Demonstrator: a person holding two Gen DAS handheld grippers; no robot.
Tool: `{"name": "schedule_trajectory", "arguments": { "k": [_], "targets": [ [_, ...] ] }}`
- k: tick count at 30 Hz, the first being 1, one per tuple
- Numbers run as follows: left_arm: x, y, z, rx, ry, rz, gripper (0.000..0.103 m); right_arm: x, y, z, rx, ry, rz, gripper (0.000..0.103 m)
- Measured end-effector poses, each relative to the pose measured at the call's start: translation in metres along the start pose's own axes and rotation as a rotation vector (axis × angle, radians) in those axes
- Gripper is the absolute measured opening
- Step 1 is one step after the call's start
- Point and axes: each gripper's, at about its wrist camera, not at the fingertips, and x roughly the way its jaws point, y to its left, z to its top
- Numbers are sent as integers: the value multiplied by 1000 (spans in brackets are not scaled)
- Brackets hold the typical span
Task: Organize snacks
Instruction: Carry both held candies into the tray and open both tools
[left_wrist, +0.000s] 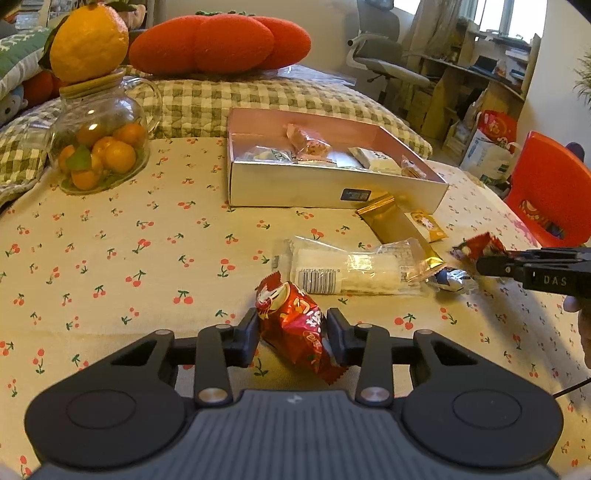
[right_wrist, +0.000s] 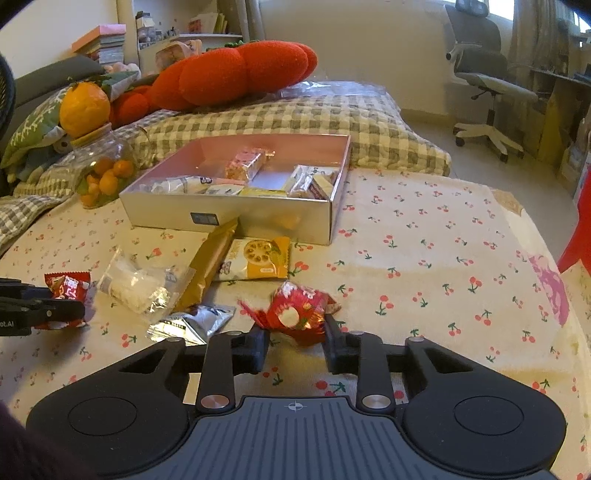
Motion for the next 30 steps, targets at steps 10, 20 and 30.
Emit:
{"name": "schedule_trajectory", "arguments": {
  "k": [10, 20, 30],
  "targets": [
    [-9, -2, 14, -20, -21, -8, 35, -10, 3, 14, 8, -46, 18, 25],
    [-12, -9, 44, -48, -54, -10, 35, -13, 16, 46, 28, -97, 54, 25],
    [3, -13, 76, -103, -67, -9, 35, 0, 28, 81, 57, -107, 82, 26]
  ]
}}
